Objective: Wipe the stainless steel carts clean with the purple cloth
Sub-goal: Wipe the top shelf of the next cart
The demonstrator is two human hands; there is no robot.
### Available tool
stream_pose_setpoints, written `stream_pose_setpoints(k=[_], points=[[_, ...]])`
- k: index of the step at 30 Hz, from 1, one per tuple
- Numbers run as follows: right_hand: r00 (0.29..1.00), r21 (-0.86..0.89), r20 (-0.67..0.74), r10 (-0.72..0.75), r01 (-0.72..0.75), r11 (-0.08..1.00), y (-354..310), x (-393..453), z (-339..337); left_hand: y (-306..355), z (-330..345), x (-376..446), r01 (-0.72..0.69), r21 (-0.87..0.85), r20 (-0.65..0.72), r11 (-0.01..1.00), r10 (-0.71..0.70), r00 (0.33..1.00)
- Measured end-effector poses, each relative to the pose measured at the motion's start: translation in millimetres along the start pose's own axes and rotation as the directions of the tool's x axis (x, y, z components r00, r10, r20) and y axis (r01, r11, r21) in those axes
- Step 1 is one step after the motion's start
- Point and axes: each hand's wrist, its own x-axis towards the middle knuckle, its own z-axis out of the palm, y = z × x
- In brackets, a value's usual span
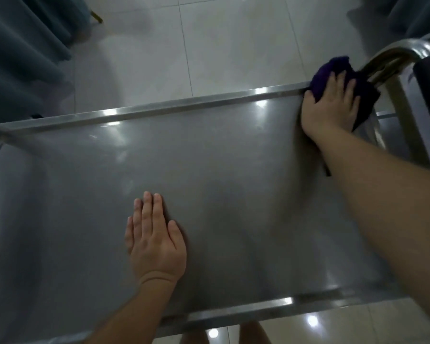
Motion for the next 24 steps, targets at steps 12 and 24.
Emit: stream_pose_setpoints(k=[12, 24], points=[[0.356, 0.081, 0.307, -0.883, 0.914, 0.397, -259, -163, 79, -1, 3, 0, -0.011, 0.015, -0.022, 1.0, 0.011, 1.0], [0.747, -0.056, 0.167, -0.643, 0.658, 0.751, -77, -8, 19, -2, 7, 0, -0.032, 0.014, -0.04, 0.999, 0.032, 0.999]])
